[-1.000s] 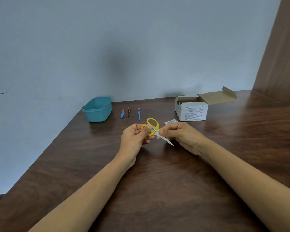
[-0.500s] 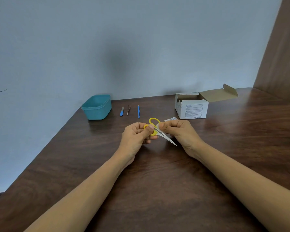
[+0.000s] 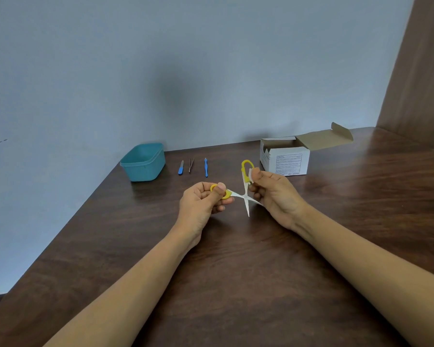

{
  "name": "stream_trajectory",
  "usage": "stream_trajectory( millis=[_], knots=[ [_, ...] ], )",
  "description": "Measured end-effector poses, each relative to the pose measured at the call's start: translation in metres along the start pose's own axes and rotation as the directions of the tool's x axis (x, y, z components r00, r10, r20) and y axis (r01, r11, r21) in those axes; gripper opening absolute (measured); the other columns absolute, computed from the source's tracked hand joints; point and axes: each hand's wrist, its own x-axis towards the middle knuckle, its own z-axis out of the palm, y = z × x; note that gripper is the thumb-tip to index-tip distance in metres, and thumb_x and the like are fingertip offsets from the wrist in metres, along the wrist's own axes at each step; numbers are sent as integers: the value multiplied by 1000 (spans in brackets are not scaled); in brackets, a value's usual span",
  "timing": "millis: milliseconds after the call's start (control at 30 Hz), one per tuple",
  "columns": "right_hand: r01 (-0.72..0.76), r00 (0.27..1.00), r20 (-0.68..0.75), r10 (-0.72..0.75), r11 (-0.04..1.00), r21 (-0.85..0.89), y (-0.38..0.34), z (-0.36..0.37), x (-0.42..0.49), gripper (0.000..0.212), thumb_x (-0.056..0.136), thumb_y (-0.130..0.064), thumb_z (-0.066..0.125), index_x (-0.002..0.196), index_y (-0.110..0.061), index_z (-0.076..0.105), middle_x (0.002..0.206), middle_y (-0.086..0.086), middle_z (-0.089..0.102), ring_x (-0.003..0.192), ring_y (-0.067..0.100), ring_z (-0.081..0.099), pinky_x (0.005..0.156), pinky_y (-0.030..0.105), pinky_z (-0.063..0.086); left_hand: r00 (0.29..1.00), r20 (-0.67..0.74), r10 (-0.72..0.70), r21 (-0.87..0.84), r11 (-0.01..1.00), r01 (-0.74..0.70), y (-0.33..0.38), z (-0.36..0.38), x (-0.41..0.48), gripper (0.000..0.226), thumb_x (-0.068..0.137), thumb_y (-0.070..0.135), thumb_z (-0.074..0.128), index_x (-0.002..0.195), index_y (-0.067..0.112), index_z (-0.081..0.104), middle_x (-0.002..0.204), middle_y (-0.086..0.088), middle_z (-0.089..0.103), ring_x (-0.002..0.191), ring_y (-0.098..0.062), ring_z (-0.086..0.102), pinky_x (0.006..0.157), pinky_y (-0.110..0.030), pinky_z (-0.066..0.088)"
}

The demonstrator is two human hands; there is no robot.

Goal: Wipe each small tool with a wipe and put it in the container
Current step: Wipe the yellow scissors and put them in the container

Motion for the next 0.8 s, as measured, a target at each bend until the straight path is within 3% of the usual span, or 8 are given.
stream_trajectory(
  millis=[200,333,467,600,800],
  knots=[
    [-14,1000,7,14,997,79,-5,-5,3,28,72,-40,66,85,-15,61,62,-8,52,64,6,47,56,16,39,990,-138,-6,-131,991,-12,-2,-5,5,11,89,20,65,91,9,64,71,0,73,68,-7,69,58,-16,51],
    [-25,994,105,21,999,34,-7,-11,4,37,65,-45,69,82,-15,59,58,-10,51,64,7,48,56,17,39,976,-220,-6,-165,986,-31,-2,-7,8,8,88,21,66,87,13,64,69,0,73,65,-6,65,55,-14,49],
    [-41,984,173,42,999,-7,-7,-14,6,29,78,-38,61,87,-10,62,62,-7,49,64,8,49,56,17,40,963,-260,65,-138,985,-104,1,-12,9,5,88,18,66,88,14,64,68,3,72,67,-8,67,53,-12,48],
    [-43,971,231,58,997,-71,-9,-15,3,25,80,-34,59,63,-19,69,59,-6,47,62,8,47,57,19,36,946,-284,157,-61,981,-181,3,-17,10,3,89,16,66,87,15,64,79,-2,73,67,-8,68,51,-10,44],
    [-12,925,359,124,954,-299,-11,-22,3,22,83,-24,65,78,-3,61,68,1,51,63,8,47,59,17,39,917,-279,286,-7,954,-300,9,-20,9,3,88,13,66,90,15,67,83,-4,72,68,-5,66,59,-12,49]
  ],
)
